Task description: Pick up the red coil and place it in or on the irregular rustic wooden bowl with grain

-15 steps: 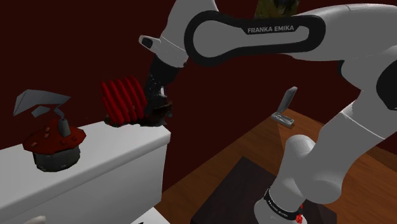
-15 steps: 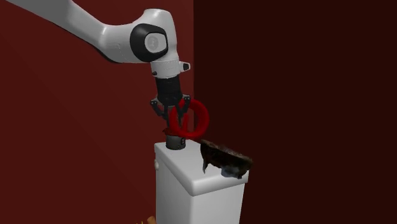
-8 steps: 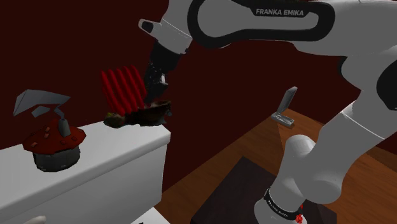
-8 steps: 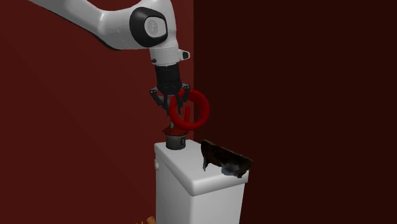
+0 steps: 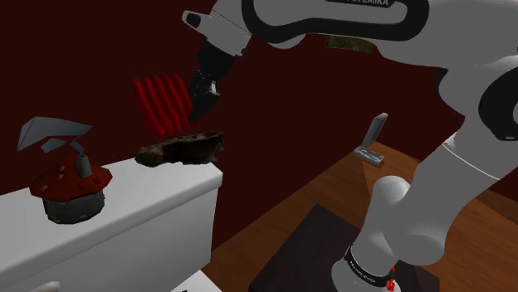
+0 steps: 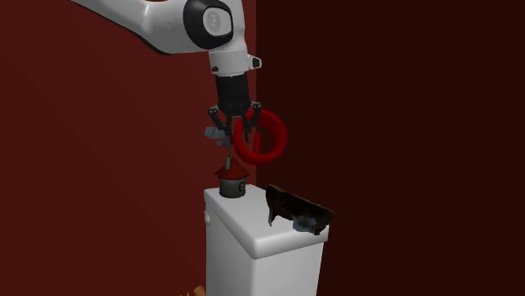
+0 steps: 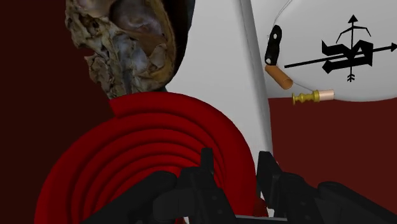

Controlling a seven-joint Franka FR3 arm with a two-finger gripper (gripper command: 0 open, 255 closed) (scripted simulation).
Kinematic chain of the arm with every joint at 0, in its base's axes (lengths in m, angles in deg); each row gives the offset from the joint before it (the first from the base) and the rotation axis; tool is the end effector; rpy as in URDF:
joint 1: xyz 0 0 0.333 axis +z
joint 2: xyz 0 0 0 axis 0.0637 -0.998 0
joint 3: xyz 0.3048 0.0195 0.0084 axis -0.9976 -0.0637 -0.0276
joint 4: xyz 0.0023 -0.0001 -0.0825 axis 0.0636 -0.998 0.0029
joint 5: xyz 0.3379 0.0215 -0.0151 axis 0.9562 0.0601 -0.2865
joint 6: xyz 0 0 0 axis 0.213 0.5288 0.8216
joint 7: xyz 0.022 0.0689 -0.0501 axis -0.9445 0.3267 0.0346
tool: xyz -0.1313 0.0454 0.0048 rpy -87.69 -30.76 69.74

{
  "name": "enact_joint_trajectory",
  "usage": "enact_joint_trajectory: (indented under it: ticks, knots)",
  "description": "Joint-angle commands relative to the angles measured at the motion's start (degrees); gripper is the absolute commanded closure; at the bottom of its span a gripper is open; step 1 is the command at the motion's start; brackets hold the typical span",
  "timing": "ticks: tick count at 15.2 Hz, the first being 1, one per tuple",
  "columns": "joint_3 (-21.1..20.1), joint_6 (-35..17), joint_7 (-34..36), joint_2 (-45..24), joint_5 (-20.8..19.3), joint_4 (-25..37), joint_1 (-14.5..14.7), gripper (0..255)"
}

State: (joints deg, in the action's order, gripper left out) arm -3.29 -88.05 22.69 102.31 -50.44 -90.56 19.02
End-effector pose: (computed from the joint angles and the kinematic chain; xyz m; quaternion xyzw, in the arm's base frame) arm 0.4174 0.2200 0.6034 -0.8226 -0.5378 -0.1799 0.0413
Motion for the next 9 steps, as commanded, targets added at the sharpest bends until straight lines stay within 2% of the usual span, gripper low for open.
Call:
enact_joint_trajectory:
  ticks: [1, 8, 9]
  knots:
    - [1.7, 0.7, -2.7, -1.6, 0.4, 2.0, -0.9, 255]
    - [7.5, 2.6, -12.5, -9.8, 3.0, 10.5, -4.4, 255]
    - [7.5, 1.8, -12.6, -9.7, 3.0, 9.6, -4.4, 255]
